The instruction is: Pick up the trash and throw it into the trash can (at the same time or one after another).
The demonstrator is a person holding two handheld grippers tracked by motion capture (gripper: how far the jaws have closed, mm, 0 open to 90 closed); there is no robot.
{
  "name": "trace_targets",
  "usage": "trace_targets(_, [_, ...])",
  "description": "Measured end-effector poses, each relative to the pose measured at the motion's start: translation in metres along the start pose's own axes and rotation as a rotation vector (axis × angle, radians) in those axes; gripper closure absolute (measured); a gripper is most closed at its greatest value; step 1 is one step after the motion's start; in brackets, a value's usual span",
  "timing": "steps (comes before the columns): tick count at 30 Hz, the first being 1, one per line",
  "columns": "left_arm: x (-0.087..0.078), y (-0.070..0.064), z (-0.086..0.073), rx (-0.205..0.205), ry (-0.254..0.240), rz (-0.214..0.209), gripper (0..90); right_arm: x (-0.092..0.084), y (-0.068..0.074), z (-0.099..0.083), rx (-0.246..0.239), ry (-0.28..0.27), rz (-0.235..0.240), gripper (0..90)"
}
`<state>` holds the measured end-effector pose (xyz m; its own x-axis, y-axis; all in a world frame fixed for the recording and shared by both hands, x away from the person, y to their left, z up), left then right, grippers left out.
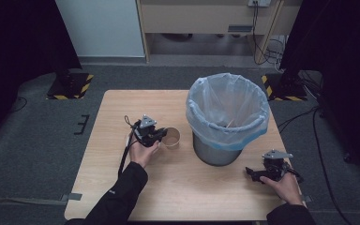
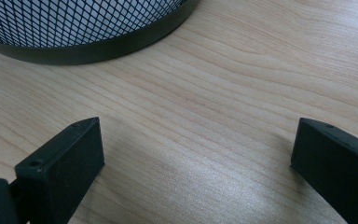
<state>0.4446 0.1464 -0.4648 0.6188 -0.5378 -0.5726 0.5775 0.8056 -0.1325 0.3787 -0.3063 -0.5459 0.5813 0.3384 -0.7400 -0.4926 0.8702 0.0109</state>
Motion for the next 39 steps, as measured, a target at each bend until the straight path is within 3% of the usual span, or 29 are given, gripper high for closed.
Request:
trace_targets(6, [-0.015, 0.002, 0.004, 0.01, -0.034, 0.009, 84.0, 0.0, 0.0, 0.0, 0.0, 0.0, 0.0, 2.7])
trace_targets(12, [-0.03, 0.007, 0.008, -0.008, -0.08, 0.012, 84.0, 0.0, 0.0, 0.0, 0.0, 0.0, 0.0, 2.7])
trace_targets(32, [-0.106, 0.011, 0.045, -0.056, -0.368, -0.008, 84.1, 0.0, 0.0, 0.0, 0.0, 0.0, 0.0, 2.7])
trace_targets(39, [-0.128, 0.006, 0.055, -0.051, -0.452, -0.022, 84.1, 0.0, 0.0, 0.0, 0.0, 0.0, 0.0, 2.7])
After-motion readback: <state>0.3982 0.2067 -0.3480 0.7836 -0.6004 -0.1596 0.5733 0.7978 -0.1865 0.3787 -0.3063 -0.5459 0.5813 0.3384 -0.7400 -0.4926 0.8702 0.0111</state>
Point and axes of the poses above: each handheld gripper's, and its own axes: x roughly forward along the jaws, z roughly out of its top, y roughly to its left, the point moved 1 cm from there along x, roughly forward along the jaws, and after that the axes turned 3 degrees about y, right-handed, at the moved point
